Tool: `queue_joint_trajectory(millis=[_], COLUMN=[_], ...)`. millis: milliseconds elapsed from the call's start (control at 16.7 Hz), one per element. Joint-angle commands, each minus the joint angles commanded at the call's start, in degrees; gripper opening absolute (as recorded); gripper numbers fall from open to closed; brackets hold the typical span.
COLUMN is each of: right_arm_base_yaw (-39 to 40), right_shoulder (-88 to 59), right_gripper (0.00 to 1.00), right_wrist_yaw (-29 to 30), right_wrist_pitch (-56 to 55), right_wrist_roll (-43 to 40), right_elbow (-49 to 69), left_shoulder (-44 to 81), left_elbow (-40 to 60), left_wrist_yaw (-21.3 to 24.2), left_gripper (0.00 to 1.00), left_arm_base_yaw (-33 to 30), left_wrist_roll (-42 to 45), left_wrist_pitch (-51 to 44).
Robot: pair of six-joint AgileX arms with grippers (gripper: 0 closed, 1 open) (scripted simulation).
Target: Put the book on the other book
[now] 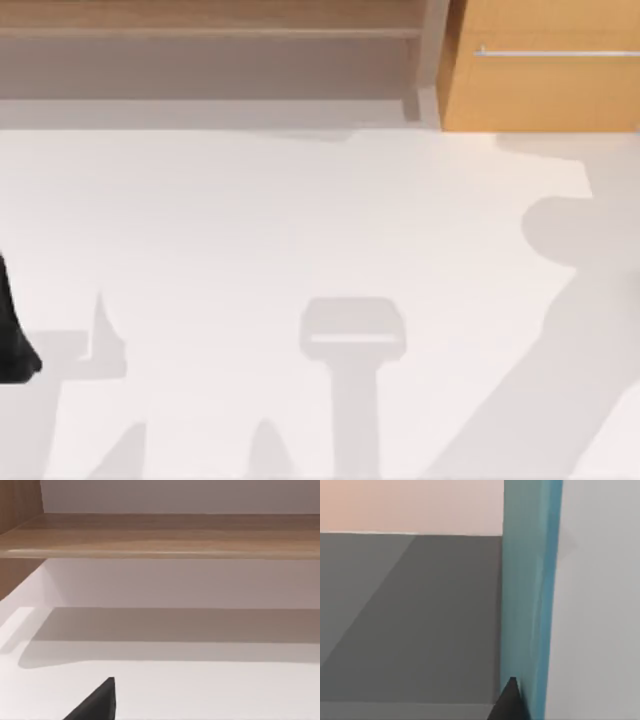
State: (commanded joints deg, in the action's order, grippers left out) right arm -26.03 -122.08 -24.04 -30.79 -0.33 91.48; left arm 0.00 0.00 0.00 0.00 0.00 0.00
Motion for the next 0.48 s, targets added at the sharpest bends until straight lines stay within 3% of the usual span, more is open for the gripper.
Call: queue_joint_trajectory(millis=[480], right_arm_base_yaw=[-0.18], right_shoulder=[2.15], right_gripper=[0.00], right_wrist_yaw=[-0.52], right_wrist_pitch=[0.79], right_wrist_roll=[0.10], right_elbow=[-1.34], left_shoulder=[0.00], left_elbow=[0.00], left_wrist_yaw=[0.00], left_gripper=[1.00], left_arm_base_yaw=[0.00], left_wrist_roll=[0.00], left_wrist_pitch=[0.00])
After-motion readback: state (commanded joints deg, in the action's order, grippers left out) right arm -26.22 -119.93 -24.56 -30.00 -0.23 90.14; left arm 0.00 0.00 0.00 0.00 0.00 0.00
